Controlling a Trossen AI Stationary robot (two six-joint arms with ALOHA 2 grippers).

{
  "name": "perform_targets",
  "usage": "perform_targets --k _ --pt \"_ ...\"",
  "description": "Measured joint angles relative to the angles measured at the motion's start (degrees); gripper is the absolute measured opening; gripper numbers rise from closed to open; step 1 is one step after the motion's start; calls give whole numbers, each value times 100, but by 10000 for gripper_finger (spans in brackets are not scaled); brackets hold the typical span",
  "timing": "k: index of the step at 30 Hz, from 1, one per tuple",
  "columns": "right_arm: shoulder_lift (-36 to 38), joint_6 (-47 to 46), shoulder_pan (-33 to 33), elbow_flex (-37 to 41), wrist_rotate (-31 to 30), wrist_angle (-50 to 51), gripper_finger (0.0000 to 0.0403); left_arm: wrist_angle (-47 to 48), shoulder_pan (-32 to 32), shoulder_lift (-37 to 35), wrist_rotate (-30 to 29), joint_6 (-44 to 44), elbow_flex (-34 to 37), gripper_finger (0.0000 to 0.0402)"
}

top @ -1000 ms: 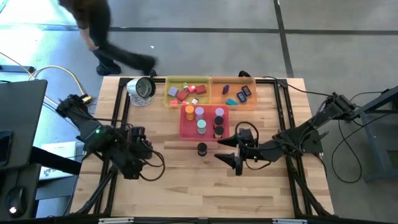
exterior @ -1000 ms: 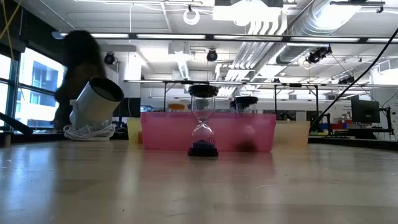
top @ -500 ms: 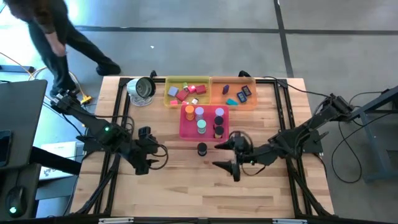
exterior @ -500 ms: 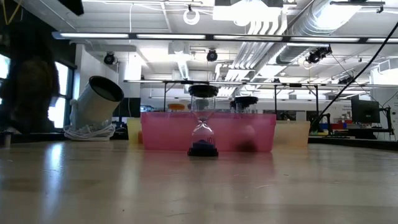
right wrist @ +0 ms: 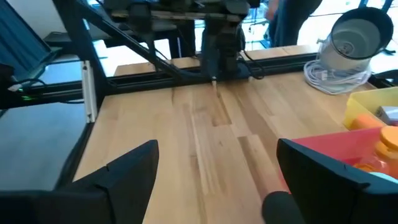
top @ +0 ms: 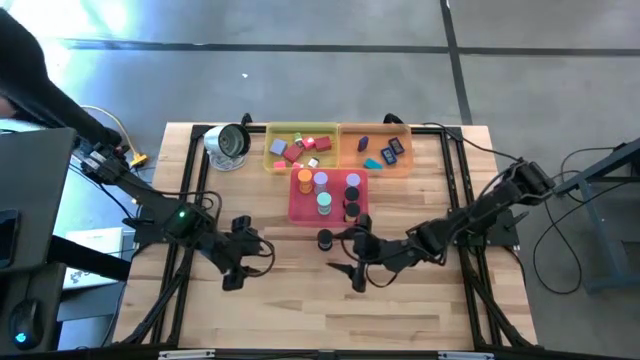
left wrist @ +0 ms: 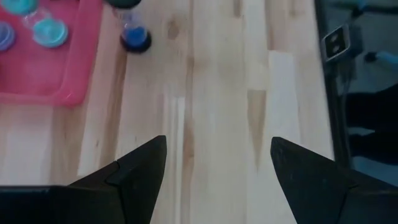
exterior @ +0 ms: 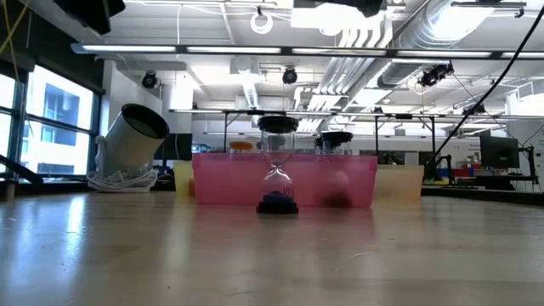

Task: Pick & Place Office items
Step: Put the black hourglass into the red bin

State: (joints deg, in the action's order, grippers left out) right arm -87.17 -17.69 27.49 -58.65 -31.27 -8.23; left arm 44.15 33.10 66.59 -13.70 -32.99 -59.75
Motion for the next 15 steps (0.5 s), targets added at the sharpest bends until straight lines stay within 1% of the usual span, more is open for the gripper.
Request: perform_targets --k 7,9,13,15 --pt "72 4 -176 0 -29 27 315 -1024 0 20 -1 0 0 281" --pt "71 4 -193 0 -27 30 315 -1275 0 71 -95 151 -2 281" --pt "70 -4 -162 0 -15 27 315 -1426 -40 217 -1023 1383 -2 281" --pt "113 3 -137 0 -5 45 315 -1733 -111 344 -1539 1869 -2 281"
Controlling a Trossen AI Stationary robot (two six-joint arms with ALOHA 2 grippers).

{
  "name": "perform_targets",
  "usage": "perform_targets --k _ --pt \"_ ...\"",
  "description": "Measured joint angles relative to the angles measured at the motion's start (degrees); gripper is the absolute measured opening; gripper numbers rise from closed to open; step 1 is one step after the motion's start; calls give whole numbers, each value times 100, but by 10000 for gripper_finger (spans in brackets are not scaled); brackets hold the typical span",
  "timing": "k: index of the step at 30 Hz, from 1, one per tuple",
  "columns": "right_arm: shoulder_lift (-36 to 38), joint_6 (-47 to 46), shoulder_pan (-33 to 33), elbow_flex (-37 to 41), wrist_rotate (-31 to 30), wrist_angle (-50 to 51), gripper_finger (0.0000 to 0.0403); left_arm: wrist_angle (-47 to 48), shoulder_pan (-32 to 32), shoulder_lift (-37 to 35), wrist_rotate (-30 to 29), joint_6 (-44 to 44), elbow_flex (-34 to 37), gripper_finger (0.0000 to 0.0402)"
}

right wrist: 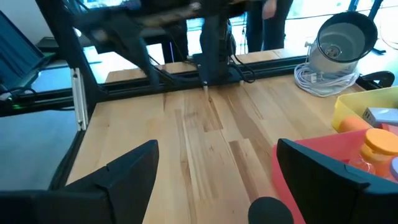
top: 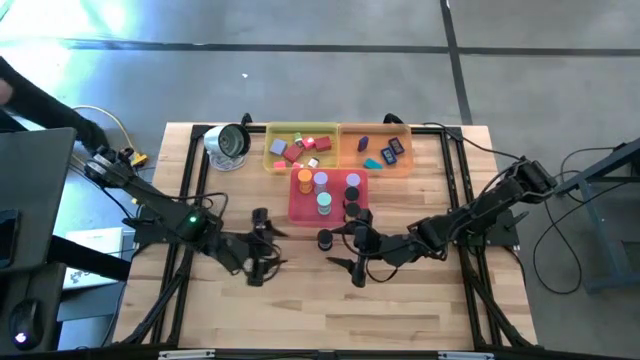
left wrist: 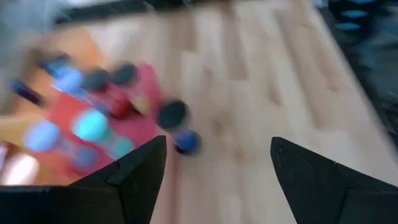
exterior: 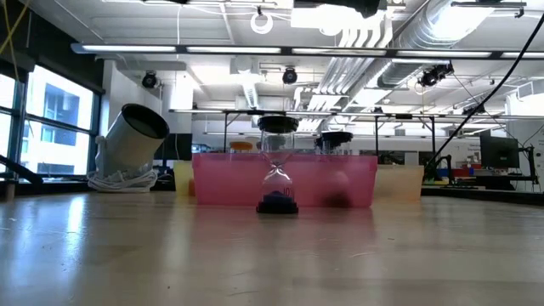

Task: Pick & Place Office items
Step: Put the black hourglass into the red bin

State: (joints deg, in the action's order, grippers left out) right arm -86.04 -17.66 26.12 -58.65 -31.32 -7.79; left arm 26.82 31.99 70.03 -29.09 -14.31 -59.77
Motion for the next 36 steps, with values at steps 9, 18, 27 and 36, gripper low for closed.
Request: perform_targets --k 9,18,27,36 --pt "890 -82 186 0 52 280 315 -1768 -784 1001 -213 540 0 273" --pt "1960 -777 556 -2 174 2095 315 -2773 -1519 1758 484 745 -11 261" --pt "2127 -818 783 -2 176 2801 315 -2906 -1736 2245 559 739 -2 261" --pt "2127 -810 775 -2 171 3156 315 -3030 -1764 2590 733 691 -20 261"
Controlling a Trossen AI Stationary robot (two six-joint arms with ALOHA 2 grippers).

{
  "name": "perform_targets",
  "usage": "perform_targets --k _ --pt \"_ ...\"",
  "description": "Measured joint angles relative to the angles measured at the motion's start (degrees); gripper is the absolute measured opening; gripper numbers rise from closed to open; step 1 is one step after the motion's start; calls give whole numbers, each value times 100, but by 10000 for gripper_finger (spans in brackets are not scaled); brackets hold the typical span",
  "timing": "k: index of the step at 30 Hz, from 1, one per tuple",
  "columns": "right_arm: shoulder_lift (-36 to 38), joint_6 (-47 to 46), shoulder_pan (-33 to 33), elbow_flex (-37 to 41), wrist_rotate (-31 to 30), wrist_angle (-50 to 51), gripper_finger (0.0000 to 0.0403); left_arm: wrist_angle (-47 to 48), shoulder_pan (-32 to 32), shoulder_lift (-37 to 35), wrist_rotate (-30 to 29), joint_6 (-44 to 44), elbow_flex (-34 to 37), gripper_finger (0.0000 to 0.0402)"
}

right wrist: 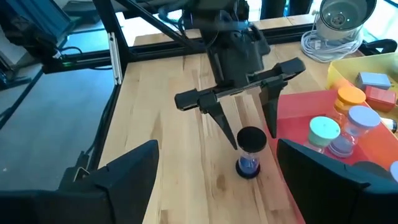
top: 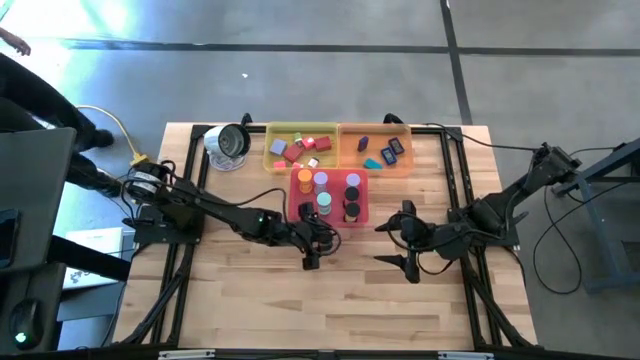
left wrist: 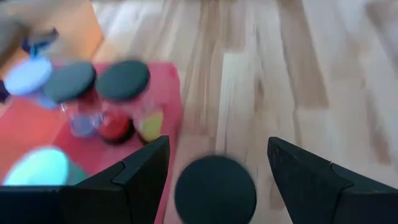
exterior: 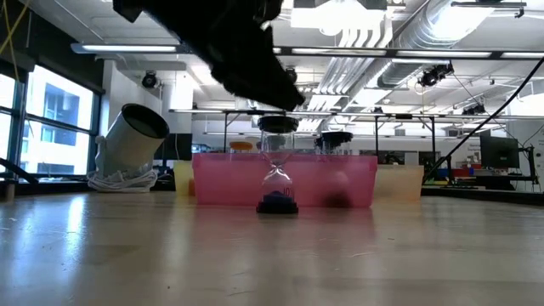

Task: Pick & Place Office items
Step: Put the black hourglass into the red bin

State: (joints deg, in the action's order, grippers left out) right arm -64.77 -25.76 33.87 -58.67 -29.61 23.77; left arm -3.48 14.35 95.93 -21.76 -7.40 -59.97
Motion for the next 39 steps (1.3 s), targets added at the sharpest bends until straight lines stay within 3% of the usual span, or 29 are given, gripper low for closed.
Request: perform_targets --k 29,39 --pt "-2 9 -63 0 16 439 315 348 -238 528 435 -639 20 258" --pt "-2 9 -66 2 -38 437 315 321 -240 528 423 -640 18 158"
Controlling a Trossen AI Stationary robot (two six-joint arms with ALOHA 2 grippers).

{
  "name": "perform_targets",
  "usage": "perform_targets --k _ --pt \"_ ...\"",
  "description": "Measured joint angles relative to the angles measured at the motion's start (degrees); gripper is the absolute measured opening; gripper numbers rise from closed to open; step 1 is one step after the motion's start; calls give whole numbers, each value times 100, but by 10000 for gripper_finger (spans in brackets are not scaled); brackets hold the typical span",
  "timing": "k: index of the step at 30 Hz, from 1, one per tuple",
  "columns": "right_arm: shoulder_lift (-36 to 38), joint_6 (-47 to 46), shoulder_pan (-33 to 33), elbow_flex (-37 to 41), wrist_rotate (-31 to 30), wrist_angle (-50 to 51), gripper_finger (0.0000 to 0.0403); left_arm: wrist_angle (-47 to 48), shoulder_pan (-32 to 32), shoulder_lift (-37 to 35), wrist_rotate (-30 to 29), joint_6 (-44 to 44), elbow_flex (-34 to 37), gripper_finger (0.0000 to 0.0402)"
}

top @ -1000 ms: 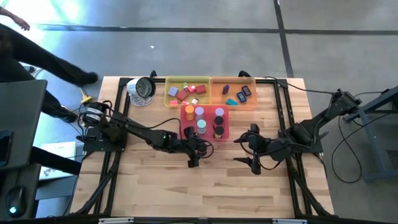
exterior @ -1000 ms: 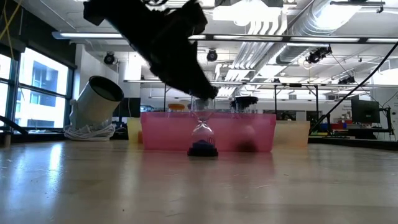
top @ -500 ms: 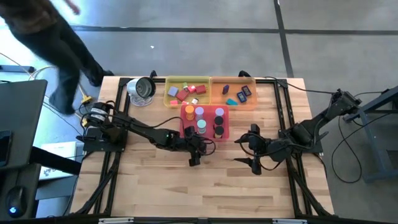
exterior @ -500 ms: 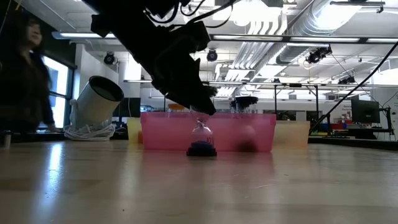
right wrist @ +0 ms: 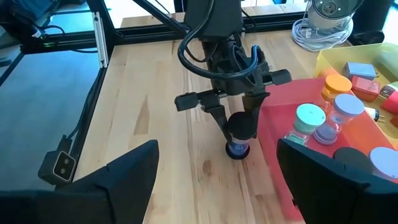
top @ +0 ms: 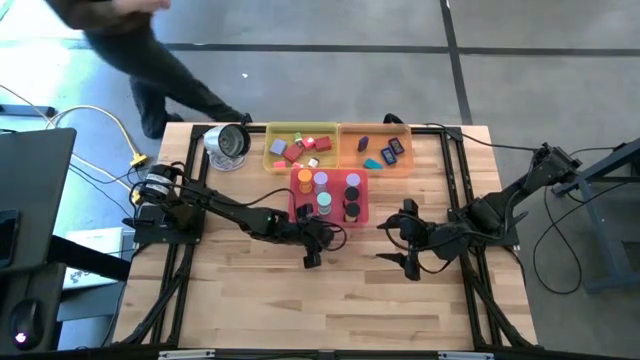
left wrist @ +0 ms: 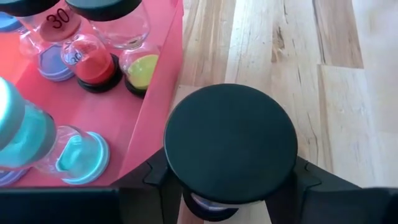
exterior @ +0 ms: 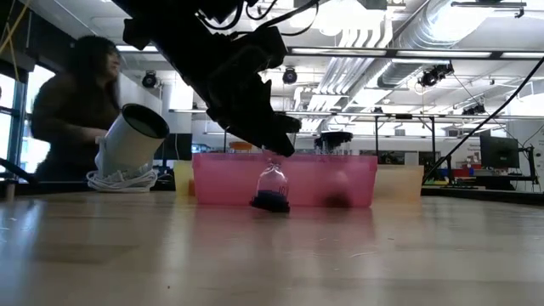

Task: Pick & Place Office items
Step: Put the black hourglass into the red bin

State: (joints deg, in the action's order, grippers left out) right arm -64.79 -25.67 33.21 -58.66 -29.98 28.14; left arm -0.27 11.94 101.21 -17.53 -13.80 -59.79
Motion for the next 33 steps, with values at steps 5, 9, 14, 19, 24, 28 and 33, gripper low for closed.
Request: perform_targets --k 5,9,14,19,24,28,33 --pt "0 0 -96 0 39 0 315 2 17 -6 -5 -103 -2 157" --pt "0 -2 -149 -2 63 9 315 25 43 -142 4 -155 -2 157" --pt "-1 -7 -187 -1 179 12 315 59 147 -729 -77 -263 -2 157" --pt "-2 -4 -188 -2 163 0 315 624 212 -1561 -888 -282 -2 157" --pt "-2 -2 -272 -2 164 -4 315 1229 -24 -2108 -1582 -695 -4 157" --pt "-2 34 -381 0 157 -5 315 1540 -442 -2171 -1582 -1073 -4 157" --pt "-2 39 -374 0 208 18 315 2275 -930 -2055 -1364 -1798 13 157"
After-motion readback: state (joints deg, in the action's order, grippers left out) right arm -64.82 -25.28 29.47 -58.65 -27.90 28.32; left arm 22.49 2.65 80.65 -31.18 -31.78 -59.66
